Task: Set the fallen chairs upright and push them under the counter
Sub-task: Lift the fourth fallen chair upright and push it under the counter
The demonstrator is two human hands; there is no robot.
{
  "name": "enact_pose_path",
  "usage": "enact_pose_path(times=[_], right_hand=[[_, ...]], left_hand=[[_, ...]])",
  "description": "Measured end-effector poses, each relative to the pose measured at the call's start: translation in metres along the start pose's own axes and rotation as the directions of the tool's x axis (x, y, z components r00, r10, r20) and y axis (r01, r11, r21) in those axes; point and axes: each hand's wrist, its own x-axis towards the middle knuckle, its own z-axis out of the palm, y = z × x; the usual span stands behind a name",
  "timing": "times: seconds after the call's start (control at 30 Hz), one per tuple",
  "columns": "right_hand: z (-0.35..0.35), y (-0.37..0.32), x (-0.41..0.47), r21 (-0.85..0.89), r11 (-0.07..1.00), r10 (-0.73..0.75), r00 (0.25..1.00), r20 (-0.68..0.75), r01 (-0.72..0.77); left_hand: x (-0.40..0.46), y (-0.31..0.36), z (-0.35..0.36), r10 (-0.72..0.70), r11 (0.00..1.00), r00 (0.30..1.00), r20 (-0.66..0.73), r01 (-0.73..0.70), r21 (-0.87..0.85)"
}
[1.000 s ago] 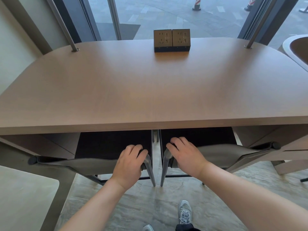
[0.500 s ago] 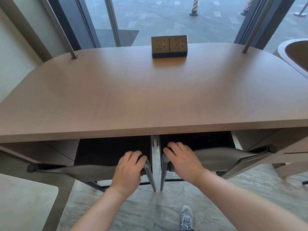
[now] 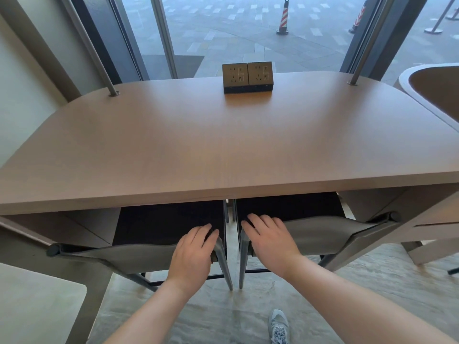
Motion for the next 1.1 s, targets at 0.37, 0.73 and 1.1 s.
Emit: enact_pose_path(times=[0.37, 0.73, 1.1], right_hand=[[-0.005, 0.002, 0.016, 0.012, 1.000, 0.005, 0.998, 0.059, -0.006], [-0.004, 0.007, 0.017, 0.031, 0.999, 0.027, 0.998, 0.065, -0.029], [-0.004, 0.007, 0.018, 0.044, 0.999, 0.003, 0.998, 0.059, -0.006]], left_hand=[[0.011, -0.009, -0.011, 0.070, 0.997, 0.998, -0.002, -0.070, 0.014], [0.013, -0.006, -0.014, 0.054, 0.998, 0.998, -0.033, -0.055, -0.009], [0.019, -0.004, -0.012, 0.041, 0.999, 0.998, -0.047, -0.042, -0.029]])
